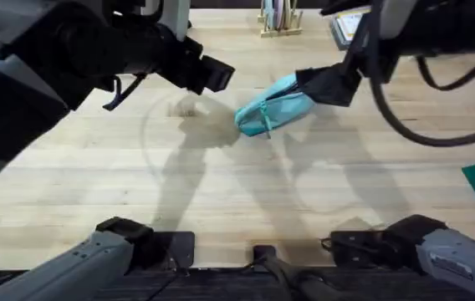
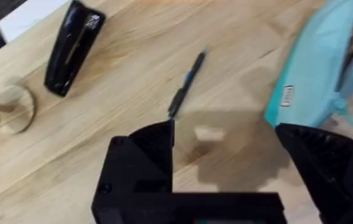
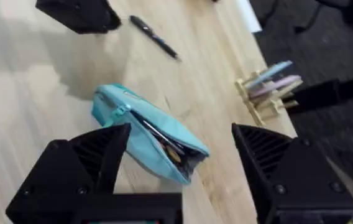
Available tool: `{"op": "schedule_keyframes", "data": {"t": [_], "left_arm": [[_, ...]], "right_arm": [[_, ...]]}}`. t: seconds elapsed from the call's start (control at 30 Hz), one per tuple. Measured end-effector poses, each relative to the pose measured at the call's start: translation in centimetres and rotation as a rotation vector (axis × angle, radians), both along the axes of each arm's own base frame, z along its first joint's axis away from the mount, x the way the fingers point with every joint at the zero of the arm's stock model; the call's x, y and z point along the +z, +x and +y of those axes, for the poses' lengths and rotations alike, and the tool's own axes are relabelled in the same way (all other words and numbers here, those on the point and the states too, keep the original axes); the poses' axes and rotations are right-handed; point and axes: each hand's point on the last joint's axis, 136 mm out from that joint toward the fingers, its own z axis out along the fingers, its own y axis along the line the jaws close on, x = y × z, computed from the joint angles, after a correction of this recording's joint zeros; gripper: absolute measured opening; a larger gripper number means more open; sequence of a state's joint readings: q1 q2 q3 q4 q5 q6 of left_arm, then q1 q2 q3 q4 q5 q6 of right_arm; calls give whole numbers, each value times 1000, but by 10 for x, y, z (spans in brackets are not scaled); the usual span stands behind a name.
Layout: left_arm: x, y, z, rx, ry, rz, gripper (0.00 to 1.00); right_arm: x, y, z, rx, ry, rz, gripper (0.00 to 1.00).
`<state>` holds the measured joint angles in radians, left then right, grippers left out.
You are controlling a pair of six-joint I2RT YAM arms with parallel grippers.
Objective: Unzip the bag, pick up the pens from the table one at a time and place them inside, then zip the bag closed.
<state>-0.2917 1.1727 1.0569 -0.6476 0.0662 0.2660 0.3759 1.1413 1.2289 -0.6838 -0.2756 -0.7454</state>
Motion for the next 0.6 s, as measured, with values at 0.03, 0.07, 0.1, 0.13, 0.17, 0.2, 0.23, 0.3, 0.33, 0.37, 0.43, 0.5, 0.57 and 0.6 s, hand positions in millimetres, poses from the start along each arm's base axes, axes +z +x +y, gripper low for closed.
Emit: {"op": "schedule_keyframes", "data": {"t": [0.03, 0.07, 0.1, 0.13, 0.17, 0.2, 0.23, 0.3, 0.33, 0.37, 0.43, 0.5, 0.57, 0.6], "left_arm": [[-1, 2, 3, 12, 7, 2, 993], [-4, 3, 7, 24, 12, 7, 993], [-7, 5, 9, 34, 18, 15, 993], [-11, 7, 12, 44, 23, 26, 993], [-16, 10, 15, 54, 31, 40, 993], [-21, 12, 17, 63, 37, 55, 993], [-28, 16, 19, 71, 43, 69, 993], [-39, 24, 22, 86, 50, 90, 993], [-43, 29, 24, 92, 52, 96, 993], [-49, 35, 26, 101, 53, 98, 992], [-59, 49, 29, 117, 52, 97, 993], [-68, 61, 32, 130, 51, 95, 993], [-80, 73, 34, 140, 50, 92, 993], [-87, 78, 35, 145, 51, 100, 993]], "right_arm": [[3, 0, -3, -24, 5, -5, 998], [6, 0, -7, -57, 11, -8, 998], [8, 0, -11, -88, 16, -9, 998], [10, 1, -14, -119, 22, -9, 998], [12, 2, -18, -152, 30, -7, 998], [14, 2, -21, -180, 39, -5, 998], [15, 2, -23, -203, 49, -3, 998], [18, 2, -27, -235, 66, -1, 998], [20, 1, -28, -248, 74, -1, 998], [21, 0, -29, -257, 81, -1, 998], [23, -1, -31, -271, 89, -2, 998], [24, -1, -32, -282, 94, -1, 998], [24, -1, -33, -288, 95, 2, 998], [23, -1, -33, -289, 94, 4, 998]]}}
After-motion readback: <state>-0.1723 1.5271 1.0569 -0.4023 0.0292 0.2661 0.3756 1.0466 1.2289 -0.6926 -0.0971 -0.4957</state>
